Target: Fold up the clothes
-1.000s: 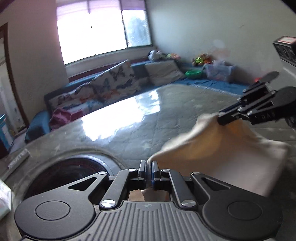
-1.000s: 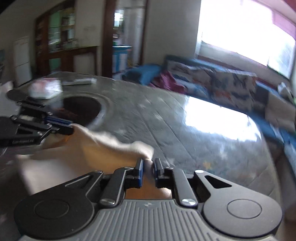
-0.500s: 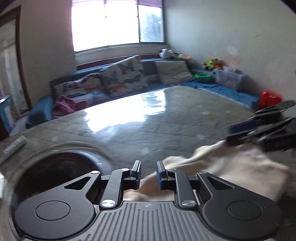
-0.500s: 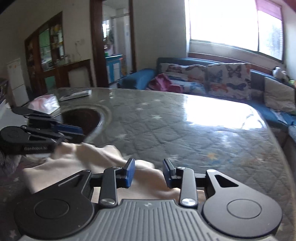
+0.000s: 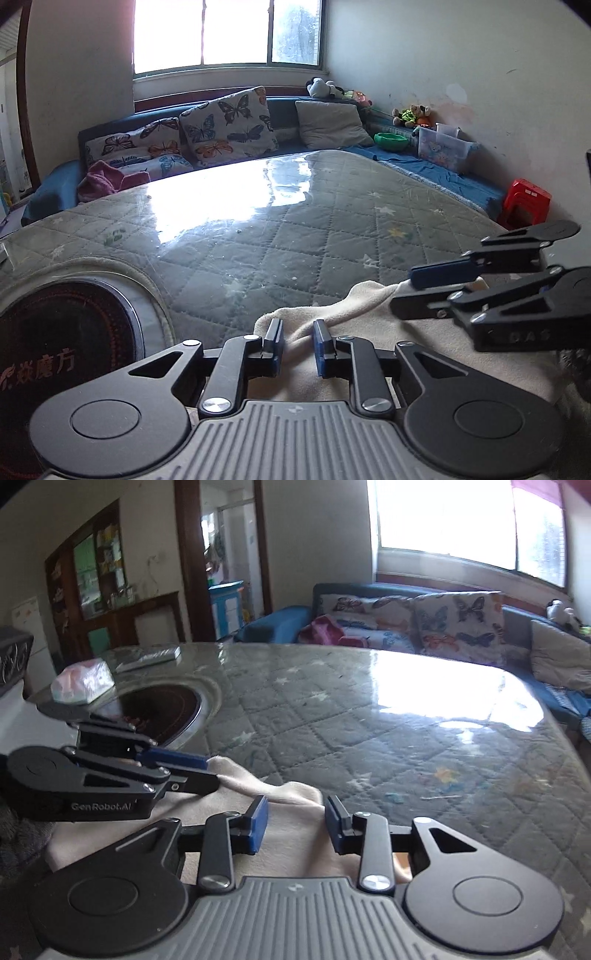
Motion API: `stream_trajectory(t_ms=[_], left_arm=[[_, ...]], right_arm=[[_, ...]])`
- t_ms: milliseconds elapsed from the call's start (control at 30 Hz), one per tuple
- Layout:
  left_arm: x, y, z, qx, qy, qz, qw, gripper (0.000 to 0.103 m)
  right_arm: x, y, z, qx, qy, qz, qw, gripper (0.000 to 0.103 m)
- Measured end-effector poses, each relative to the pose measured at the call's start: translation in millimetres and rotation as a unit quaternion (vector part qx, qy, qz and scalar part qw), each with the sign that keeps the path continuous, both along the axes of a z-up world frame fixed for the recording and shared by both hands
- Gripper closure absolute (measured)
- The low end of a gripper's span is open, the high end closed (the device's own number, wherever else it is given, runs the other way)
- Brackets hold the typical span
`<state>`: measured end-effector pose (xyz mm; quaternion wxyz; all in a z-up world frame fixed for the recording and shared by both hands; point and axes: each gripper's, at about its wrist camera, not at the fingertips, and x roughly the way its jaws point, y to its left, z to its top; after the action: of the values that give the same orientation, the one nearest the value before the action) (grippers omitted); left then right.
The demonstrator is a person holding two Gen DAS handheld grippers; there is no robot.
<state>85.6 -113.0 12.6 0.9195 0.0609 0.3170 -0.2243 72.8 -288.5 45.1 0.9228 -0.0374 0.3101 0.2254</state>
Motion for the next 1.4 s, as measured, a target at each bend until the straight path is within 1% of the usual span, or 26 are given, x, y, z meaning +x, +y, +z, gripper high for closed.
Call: stream_trajectory(t_ms=[67, 167, 233, 367, 400, 467, 500, 567, 600, 633, 667, 700, 733, 800, 867, 900, 933, 967, 1033, 1100, 1267, 1400], left_arm=[[-1, 0, 0, 0.000, -0.002, 0.001, 1.0000, 0.082], [-2, -2, -1, 0.003, -0.005, 0.001, 1.0000, 0.082], [-2, -3, -1, 0.004, -0.006, 0.001, 1.0000, 0.082], [-2, -4, -2, 0.005, -0.007, 0.003, 1.0000, 0.082], [-2, -4, -2, 0.005, -0.007, 0.003, 1.0000, 0.082], [-2, -4, -2, 0.006, -0.007, 0.004, 1.0000, 0.081], [-3, -4, -2, 0.007, -0.008, 0.004, 0.9999, 0.080], [-4, -3, -1, 0.009, -0.012, 0.005, 0.9999, 0.076], [-5, -3, 0, 0.008, -0.013, 0.006, 0.9999, 0.070], [-7, -3, 1, 0.008, -0.015, 0.008, 0.9998, 0.060], [-9, -2, 3, 0.007, -0.017, 0.011, 0.9998, 0.055], [-13, 0, 5, 0.004, -0.018, 0.013, 0.9997, 0.051], [-17, 1, 6, 0.000, -0.019, 0.012, 0.9997, 0.051], [-26, 2, 9, -0.004, -0.021, 0.009, 0.9997, 0.049], [-38, 2, 11, -0.002, -0.028, 0.006, 0.9996, 0.045], [-45, 3, 12, -0.001, -0.032, 0.005, 0.9995, 0.044], [-51, 4, 13, -0.002, -0.036, 0.004, 0.9994, 0.042], [-58, 5, 14, -0.003, -0.039, 0.004, 0.9992, 0.040], [-69, 8, 16, -0.005, -0.045, 0.009, 0.9989, 0.037], [-81, 12, 17, -0.006, -0.052, 0.014, 0.9985, 0.035], [-100, 21, 13, -0.012, -0.055, 0.031, 0.9980, 0.033], [-105, 28, 6, -0.018, -0.045, 0.044, 0.9979, 0.033]], right_arm=[[-9, -5, 3, 0.003, -0.005, -0.003, 1.000, 0.065], [-27, -15, 8, 0.015, -0.007, -0.001, 1.000, 0.064], [-35, -18, 8, 0.011, -0.006, -0.001, 1.000, 0.063], [-34, -27, 0, -0.002, 0.001, -0.025, 1.000, 0.063], [-30, -33, -7, -0.008, 0.009, -0.041, 0.999, 0.063], [-27, -41, -11, 0.012, 0.017, -0.050, 0.999, 0.063], [-28, -43, -9, 0.015, 0.017, -0.051, 0.998, 0.063], [-32, -43, -2, 0.005, 0.000, -0.050, 0.999, 0.062], [-35, -43, 1, 0.001, -0.007, -0.050, 0.999, 0.057], [-38, -42, 4, -0.001, -0.012, -0.047, 0.999, 0.053], [-42, -41, 6, -0.005, -0.018, -0.044, 0.999, 0.044], [-47, -39, 7, -0.017, -0.027, -0.045, 0.998, 0.040], [-51, -37, 7, -0.029, -0.035, -0.046, 0.998, 0.037], [-59, -33, 5, -0.048, -0.042, -0.045, 0.997, 0.027], [-65, -29, 2, -0.061, -0.046, -0.047, 0.996, 0.024], [-68, -28, 1, -0.065, -0.048, -0.051, 0.995, 0.020], [-72, -27, -1, -0.068, -0.050, -0.055, 0.995, 0.015], [-75, -27, -1, -0.069, -0.055, -0.060, 0.994, 0.007], [-82, -27, -1, -0.070, -0.064, -0.071, 0.993, 0.005], [-88, -34, 0, -0.066, -0.074, -0.090, 0.991, 0.000], [-92, -44, -7, -0.078, -0.077, -0.119, 0.987, 0.000], [-93, -50, -15, -0.093, -0.077, -0.135, 0.983, 0.000]])
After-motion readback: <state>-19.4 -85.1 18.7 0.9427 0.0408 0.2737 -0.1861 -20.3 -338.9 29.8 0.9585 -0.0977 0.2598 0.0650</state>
